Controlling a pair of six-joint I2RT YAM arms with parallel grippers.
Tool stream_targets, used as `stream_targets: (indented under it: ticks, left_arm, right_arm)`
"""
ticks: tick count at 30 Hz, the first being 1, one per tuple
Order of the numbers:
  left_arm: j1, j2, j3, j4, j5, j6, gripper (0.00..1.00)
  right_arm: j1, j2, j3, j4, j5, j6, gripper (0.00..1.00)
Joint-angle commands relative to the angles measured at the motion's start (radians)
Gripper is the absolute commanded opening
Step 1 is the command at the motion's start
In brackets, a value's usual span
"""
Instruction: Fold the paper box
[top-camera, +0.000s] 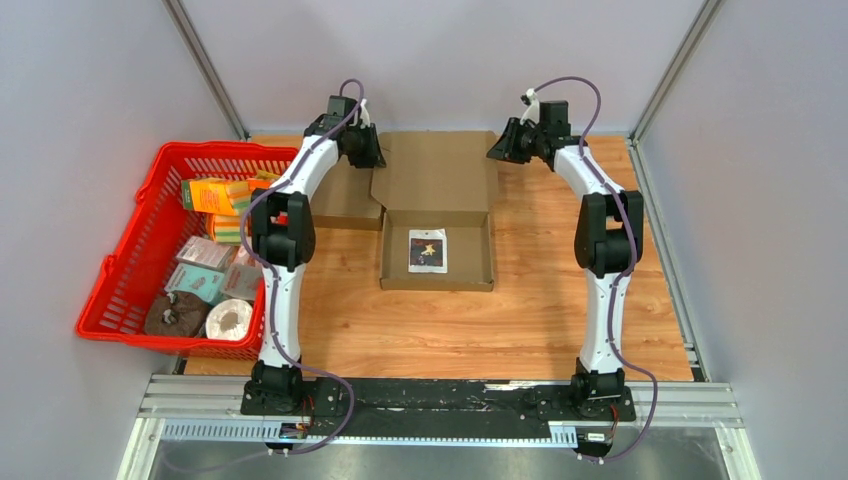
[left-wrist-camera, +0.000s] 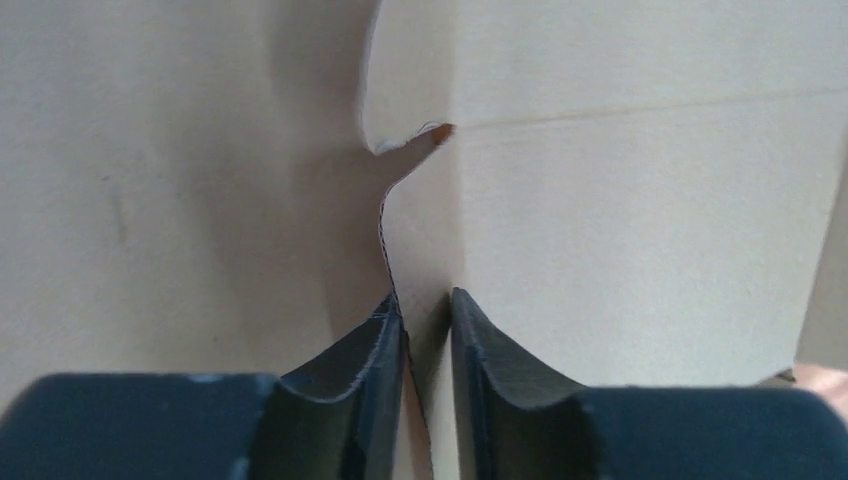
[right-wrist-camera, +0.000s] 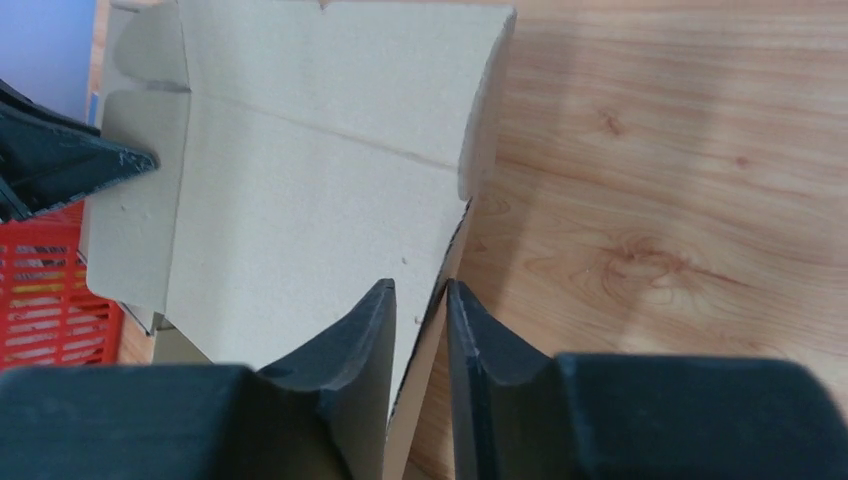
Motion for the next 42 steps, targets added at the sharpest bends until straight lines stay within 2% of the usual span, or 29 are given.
stream_targets:
  ticks: [1, 4, 5, 10, 12, 15, 20, 24, 25, 27, 29, 32, 33, 36, 38, 39, 42]
  left_arm:
    - [0.013, -0.028, 0.046, 0.070, 0.133, -0.012, 0.25]
    - [0.010, -0.075, 0.016, 0.109, 0.153, -0.011, 0.13]
    - [0.008, -0.104, 0.005, 0.127, 0.155, -0.011, 0.06]
    - [-0.016, -0.200, -0.060, 0.143, 0.124, 0.006, 0.00]
    - [-0.045, -0.227, -0.083, 0.135, 0.097, 0.034, 0.00]
    - [-0.094, -0.301, -0.174, 0.170, -0.005, 0.058, 0.00]
    - [-0.157, -0.459, -0.371, 0.328, -0.281, 0.014, 0.00]
    - [-0.215, -0.534, -0.516, 0.432, -0.471, 0.000, 0.00]
    - [-0.243, -0.558, -0.540, 0.480, -0.552, 0.002, 0.00]
    - [-0.272, -0.583, -0.625, 0.566, -0.655, 0.015, 0.00]
    - [-0.297, -0.589, -0.667, 0.665, -0.696, 0.025, 0.00]
    - [-0.300, -0.612, -0.743, 0.708, -0.707, -0.024, 0.00]
    - [-0.303, -0.638, -0.774, 0.737, -0.712, -0.029, 0.00]
    - [-0.315, -0.712, -0.934, 0.921, -0.697, -0.040, 0.00]
    - [-0.326, -0.743, -1.019, 1.030, -0.680, -0.037, 0.00]
    - [-0.330, -0.767, -1.035, 1.043, -0.663, -0.034, 0.07]
    - [-0.332, -0.798, -1.028, 0.974, -0.611, -0.053, 0.18]
  right_arm:
    - [-0.002, -0.016, 0.085, 0.008, 0.020, -0.035, 0.24]
    - [0.001, -0.053, 0.080, 0.007, 0.043, -0.058, 0.20]
    - [0.000, -0.062, 0.077, 0.005, 0.049, -0.064, 0.15]
    - [0.014, -0.149, 0.036, 0.008, 0.091, -0.092, 0.06]
    - [0.032, -0.185, -0.012, 0.017, 0.137, -0.115, 0.00]
    - [0.049, -0.269, -0.111, 0.078, 0.183, -0.130, 0.00]
    - [0.087, -0.429, -0.262, 0.196, 0.330, -0.130, 0.00]
    - [0.167, -0.554, -0.461, 0.316, 0.506, -0.153, 0.00]
    - [0.184, -0.570, -0.498, 0.392, 0.540, -0.164, 0.00]
    - [0.243, -0.614, -0.564, 0.460, 0.688, -0.192, 0.00]
    - [0.276, -0.639, -0.654, 0.566, 0.768, -0.213, 0.00]
    - [0.325, -0.702, -0.801, 0.716, 0.861, -0.232, 0.00]
    - [0.333, -0.743, -0.849, 0.828, 0.891, -0.242, 0.00]
    - [0.347, -0.786, -1.015, 1.024, 0.910, -0.249, 0.00]
    - [0.353, -0.795, -1.072, 1.060, 0.916, -0.247, 0.00]
    - [0.357, -0.806, -1.089, 1.079, 0.922, -0.247, 0.00]
    - [0.368, -0.838, -1.128, 1.106, 0.918, -0.245, 0.00]
